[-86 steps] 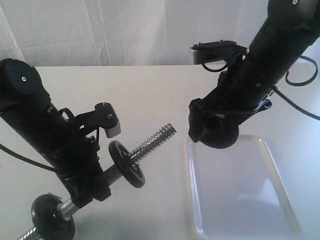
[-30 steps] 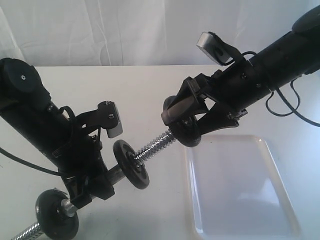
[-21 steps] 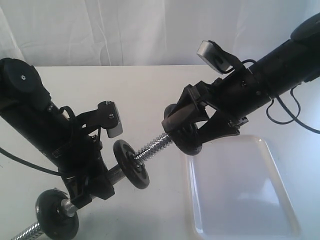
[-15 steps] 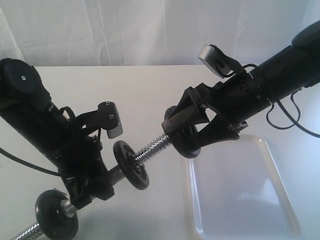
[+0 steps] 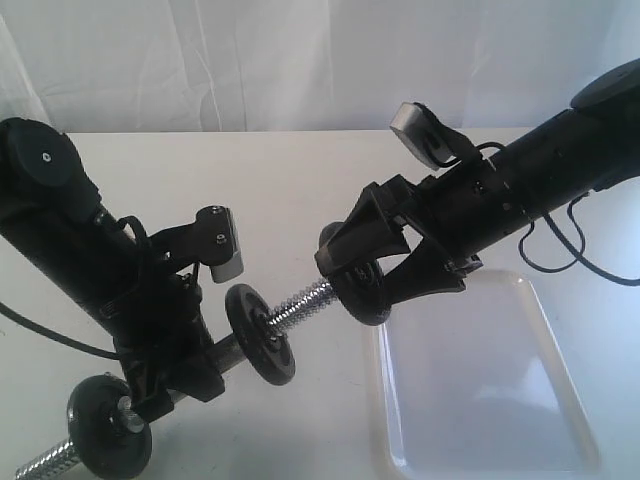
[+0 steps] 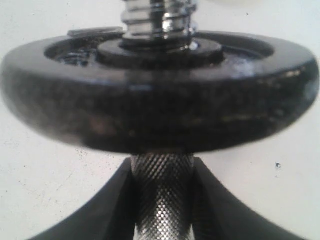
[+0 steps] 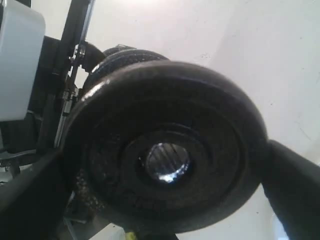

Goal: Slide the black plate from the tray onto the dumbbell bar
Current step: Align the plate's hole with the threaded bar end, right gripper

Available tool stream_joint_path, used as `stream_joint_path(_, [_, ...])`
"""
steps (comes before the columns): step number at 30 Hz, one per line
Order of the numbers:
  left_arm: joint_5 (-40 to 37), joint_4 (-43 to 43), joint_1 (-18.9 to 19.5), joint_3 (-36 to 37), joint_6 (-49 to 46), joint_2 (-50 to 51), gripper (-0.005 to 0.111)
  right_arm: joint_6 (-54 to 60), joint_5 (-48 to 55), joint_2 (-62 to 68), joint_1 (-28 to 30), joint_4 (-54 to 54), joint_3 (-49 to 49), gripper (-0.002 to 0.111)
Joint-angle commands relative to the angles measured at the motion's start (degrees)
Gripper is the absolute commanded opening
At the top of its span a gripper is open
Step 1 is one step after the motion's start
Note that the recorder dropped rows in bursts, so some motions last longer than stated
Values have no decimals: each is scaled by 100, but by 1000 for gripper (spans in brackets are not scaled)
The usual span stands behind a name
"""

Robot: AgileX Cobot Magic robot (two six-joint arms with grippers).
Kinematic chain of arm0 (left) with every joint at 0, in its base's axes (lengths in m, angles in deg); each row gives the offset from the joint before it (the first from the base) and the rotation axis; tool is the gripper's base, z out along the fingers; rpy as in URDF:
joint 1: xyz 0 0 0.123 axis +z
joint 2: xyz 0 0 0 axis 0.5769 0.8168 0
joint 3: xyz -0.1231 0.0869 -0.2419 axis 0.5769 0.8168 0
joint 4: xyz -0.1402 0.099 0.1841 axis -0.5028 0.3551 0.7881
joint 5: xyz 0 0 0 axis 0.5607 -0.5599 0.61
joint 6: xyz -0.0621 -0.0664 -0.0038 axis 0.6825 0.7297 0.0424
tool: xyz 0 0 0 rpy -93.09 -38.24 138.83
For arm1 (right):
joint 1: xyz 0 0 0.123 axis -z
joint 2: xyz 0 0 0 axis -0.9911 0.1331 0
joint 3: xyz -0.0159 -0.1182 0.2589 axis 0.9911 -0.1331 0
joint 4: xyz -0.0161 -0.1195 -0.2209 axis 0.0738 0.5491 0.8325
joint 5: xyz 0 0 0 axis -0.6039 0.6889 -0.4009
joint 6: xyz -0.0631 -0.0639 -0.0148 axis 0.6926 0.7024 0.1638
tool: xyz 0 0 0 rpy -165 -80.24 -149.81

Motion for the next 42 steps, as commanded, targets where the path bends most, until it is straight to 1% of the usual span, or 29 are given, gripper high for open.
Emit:
stream_joint_path(1, [-302,-817,-48,-157,-273,-292,0,73,32,-33,-6,-257,-6,0])
stream_joint_path(13, [-292,-840,-48,-157,-350,-292,0,73,32,-33,-461,-247,-6,0])
stream_joint_path(17, [-267,-876,-48,-157,-350,-292,0,84,32,-33,-465,-270,-6,0])
stream_joint_path(23, [-214,-1245,-48,-157,-336,-292,0,84,32,-33,-465,-421,-6,0])
stream_joint_path(37, [-187,-1463,-48,-157,-359,-292,0,302,32,-33,-465,-926,-6,0])
stream_joint_path(42, [-289,-1720,-48,-157,-602,-292,0,354,32,-33,-465,-926,-6,0])
